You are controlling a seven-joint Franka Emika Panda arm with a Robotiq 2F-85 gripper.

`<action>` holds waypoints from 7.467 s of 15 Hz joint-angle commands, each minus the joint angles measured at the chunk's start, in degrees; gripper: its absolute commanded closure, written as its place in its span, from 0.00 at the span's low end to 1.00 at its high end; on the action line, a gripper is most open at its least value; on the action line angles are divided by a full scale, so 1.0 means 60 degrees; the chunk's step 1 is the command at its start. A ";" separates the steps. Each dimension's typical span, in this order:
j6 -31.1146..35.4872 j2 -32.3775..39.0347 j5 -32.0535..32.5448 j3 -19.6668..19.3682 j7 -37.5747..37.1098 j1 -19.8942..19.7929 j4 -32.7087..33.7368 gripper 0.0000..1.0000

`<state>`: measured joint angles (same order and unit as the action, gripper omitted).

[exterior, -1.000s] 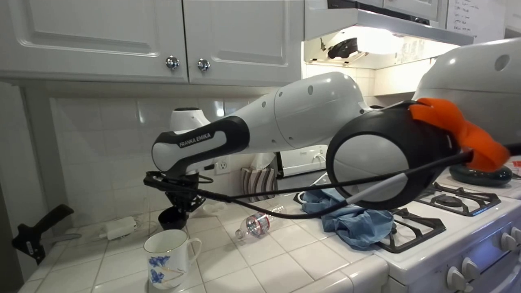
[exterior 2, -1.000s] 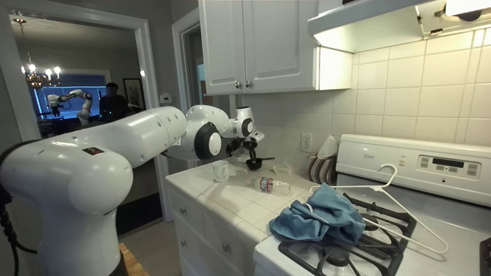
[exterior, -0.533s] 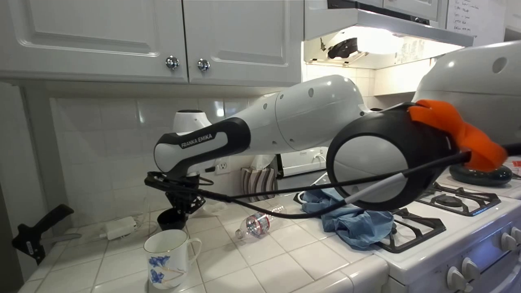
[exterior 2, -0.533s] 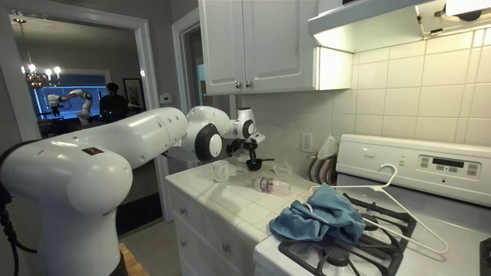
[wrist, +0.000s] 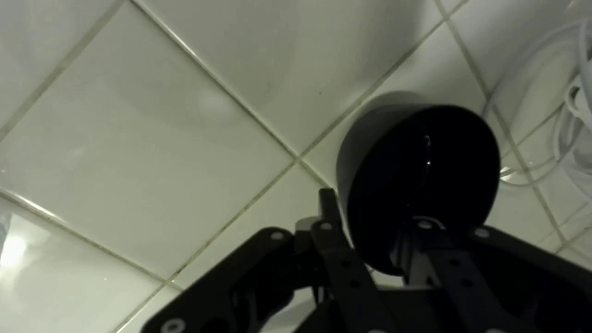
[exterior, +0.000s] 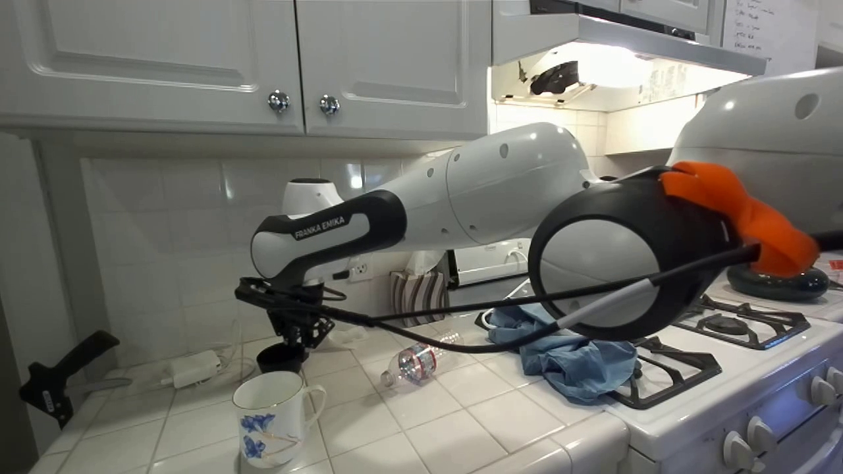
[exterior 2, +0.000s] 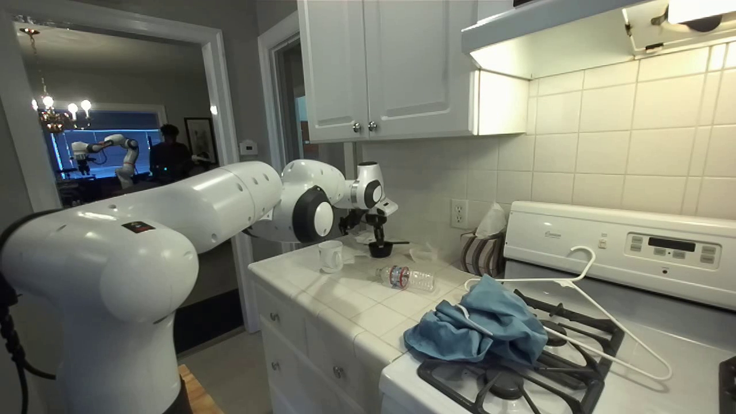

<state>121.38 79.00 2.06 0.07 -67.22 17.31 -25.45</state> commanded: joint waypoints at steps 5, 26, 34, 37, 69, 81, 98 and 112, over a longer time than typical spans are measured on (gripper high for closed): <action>0.0137 -0.0063 0.0092 -0.0320 -0.0034 0.0336 -0.0041 0.12; -0.1711 -0.0578 0.2160 -0.1813 0.4152 0.1884 0.0025 0.00; -0.1512 -0.0600 0.1980 -0.1705 0.3583 0.1756 0.0025 0.00; -0.1570 -0.0485 0.2118 -0.1700 0.4471 0.1878 0.0021 0.00; 0.3178 0.0167 0.2533 -0.2188 0.7439 0.2191 0.0019 0.00; 0.4553 0.0151 0.1462 -0.0907 0.8137 0.2158 0.0025 0.00; 0.3747 0.0561 0.1213 0.0082 1.0074 0.3343 0.0017 0.00; 0.4116 0.0677 0.1249 -0.0095 1.0044 0.4155 0.0070 0.00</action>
<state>146.57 82.55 10.56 0.11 -7.43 42.08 -26.04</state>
